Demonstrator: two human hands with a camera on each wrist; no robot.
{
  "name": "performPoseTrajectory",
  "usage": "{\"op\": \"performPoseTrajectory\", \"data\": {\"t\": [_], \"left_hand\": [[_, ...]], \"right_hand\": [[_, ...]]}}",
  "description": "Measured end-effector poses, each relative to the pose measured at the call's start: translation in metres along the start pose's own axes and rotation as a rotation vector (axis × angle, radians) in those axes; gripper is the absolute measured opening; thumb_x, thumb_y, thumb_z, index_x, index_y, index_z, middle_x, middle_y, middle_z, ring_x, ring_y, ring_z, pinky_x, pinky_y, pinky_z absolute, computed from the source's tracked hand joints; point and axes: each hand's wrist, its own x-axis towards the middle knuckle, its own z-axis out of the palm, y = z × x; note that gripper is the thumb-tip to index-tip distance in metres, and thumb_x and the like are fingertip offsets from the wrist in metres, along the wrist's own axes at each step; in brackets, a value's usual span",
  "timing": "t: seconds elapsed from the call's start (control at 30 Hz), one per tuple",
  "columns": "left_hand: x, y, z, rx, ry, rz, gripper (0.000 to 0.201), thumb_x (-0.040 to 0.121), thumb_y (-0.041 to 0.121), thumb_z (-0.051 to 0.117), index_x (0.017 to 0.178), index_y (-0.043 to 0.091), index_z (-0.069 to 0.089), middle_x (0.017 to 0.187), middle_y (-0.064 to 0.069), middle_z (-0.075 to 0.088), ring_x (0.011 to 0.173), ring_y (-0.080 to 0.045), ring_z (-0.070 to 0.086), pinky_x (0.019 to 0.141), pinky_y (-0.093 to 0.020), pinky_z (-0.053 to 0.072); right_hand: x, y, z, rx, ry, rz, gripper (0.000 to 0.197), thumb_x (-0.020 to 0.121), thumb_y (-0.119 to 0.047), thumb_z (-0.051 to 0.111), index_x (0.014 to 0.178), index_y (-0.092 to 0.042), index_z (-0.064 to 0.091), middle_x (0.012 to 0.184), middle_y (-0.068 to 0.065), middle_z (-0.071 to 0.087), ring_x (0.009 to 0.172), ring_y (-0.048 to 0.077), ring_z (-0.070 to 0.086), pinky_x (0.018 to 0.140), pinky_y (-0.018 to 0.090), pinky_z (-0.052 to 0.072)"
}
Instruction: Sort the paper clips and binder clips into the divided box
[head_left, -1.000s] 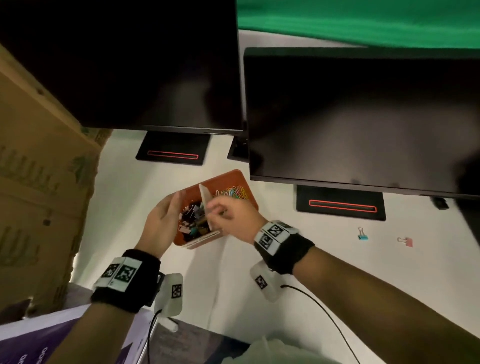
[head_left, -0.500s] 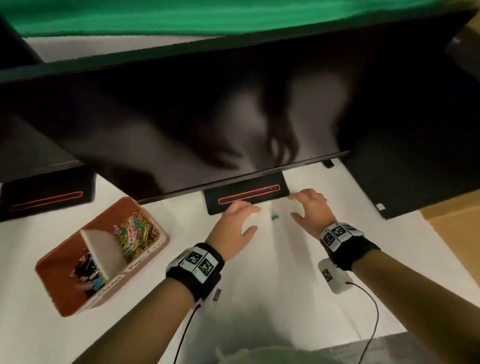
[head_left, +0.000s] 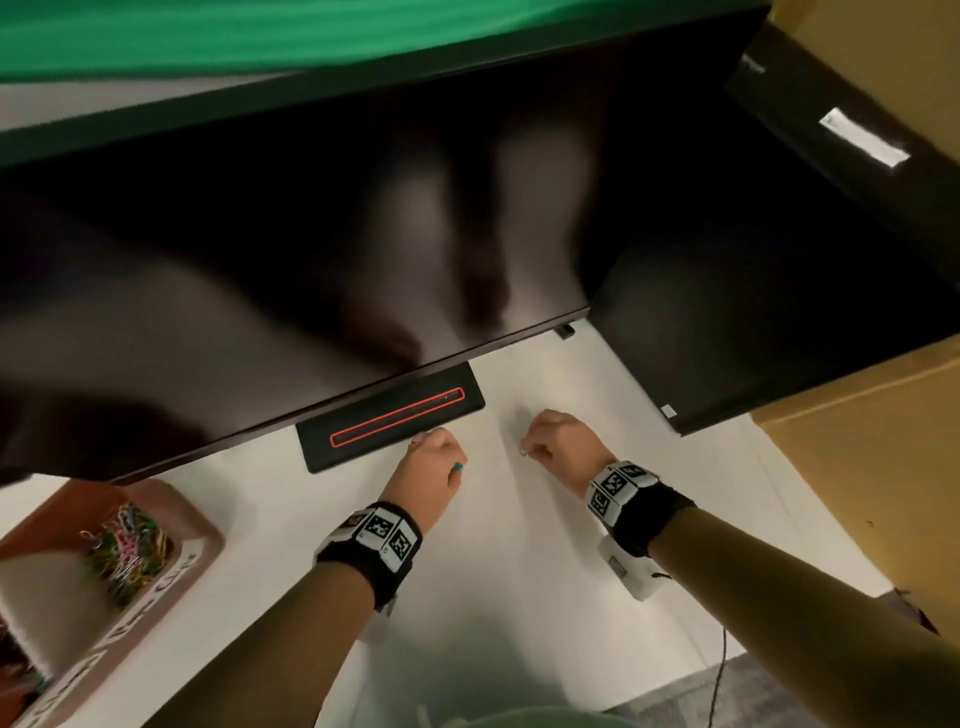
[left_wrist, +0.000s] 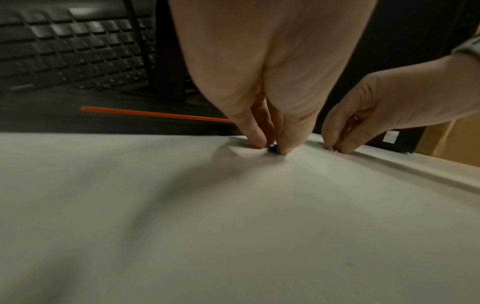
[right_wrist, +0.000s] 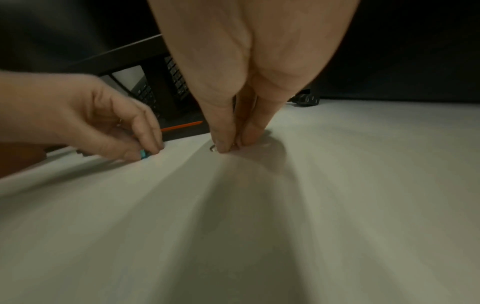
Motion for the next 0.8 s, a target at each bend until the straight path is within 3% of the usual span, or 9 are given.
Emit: {"op": "performPoseTrajectory", "data": {"t": [0.23,0.3,0.37,0.47,0.57,0.73,0.8], "left_hand": [[-0.017,-0.007,-0.01,-0.028,0.016,-0.08,0.013,0.085,0.012,0.058,0.097,0.01,0.065,0.119,0.0,0.049,0.106,-0.019,0.048,0.097,-0.023,0.039],[-0.03,-0.01,-0.023,-0.123,0.037,-0.089,0.012,0.083,0.01,0.061,0.093,0.011,0.066,0.112,0.0,0.054,0.099,-0.017,0.056,0.091,-0.025,0.046],[-0.05,-0.013,-0.042,-0.198,0.094,-0.079,0.01,0.081,0.009,0.064,0.089,0.013,0.067,0.104,0.002,0.056,0.091,-0.012,0.058,0.083,-0.02,0.049],[-0.092,-0.022,-0.08,-0.269,0.222,-0.101,0.01,0.08,0.012,0.067,0.087,0.018,0.066,0.095,0.006,0.057,0.082,-0.006,0.058,0.075,-0.012,0.049],[-0.148,-0.045,-0.119,-0.257,0.355,-0.205,0.011,0.079,0.015,0.07,0.085,0.02,0.062,0.087,0.005,0.059,0.078,-0.006,0.06,0.069,-0.015,0.05],[-0.247,-0.099,-0.168,-0.243,0.588,-0.571,0.015,0.074,0.016,0.074,0.076,0.018,0.059,0.07,0.009,0.062,0.066,-0.005,0.057,0.059,-0.011,0.042],[-0.279,-0.119,-0.18,-0.195,0.651,-0.668,0.015,0.074,0.014,0.074,0.076,0.016,0.059,0.071,0.007,0.063,0.066,-0.008,0.058,0.061,-0.019,0.042]], "right_hand": [[0.0,-0.017,0.001,-0.059,-0.104,0.081,0.018,0.087,-0.01,0.056,0.1,-0.012,0.067,0.108,0.009,0.063,0.097,0.026,0.059,0.088,0.027,0.042],[-0.002,-0.028,0.003,-0.049,-0.152,0.076,0.016,0.087,-0.011,0.055,0.099,-0.013,0.067,0.107,0.009,0.059,0.093,0.026,0.06,0.086,0.029,0.046],[-0.002,-0.046,0.006,-0.052,-0.149,0.036,0.014,0.088,-0.013,0.055,0.097,-0.015,0.065,0.104,0.007,0.056,0.088,0.026,0.059,0.083,0.03,0.048],[0.001,-0.089,0.015,-0.034,-0.103,-0.102,0.009,0.089,-0.015,0.054,0.095,-0.017,0.061,0.094,0.0,0.051,0.077,0.021,0.055,0.078,0.03,0.048],[0.011,-0.151,0.03,0.017,-0.13,-0.29,0.01,0.089,-0.013,0.054,0.098,-0.015,0.059,0.093,-0.001,0.049,0.073,0.015,0.049,0.075,0.023,0.041],[0.015,-0.279,0.06,0.109,-0.212,-0.58,0.022,0.089,-0.01,0.053,0.11,-0.014,0.053,0.096,0.005,0.055,0.078,0.016,0.051,0.076,0.025,0.043],[0.013,-0.329,0.074,0.144,-0.239,-0.642,0.024,0.088,-0.009,0.053,0.111,-0.016,0.05,0.093,0.002,0.053,0.08,0.018,0.053,0.076,0.028,0.045]]}}
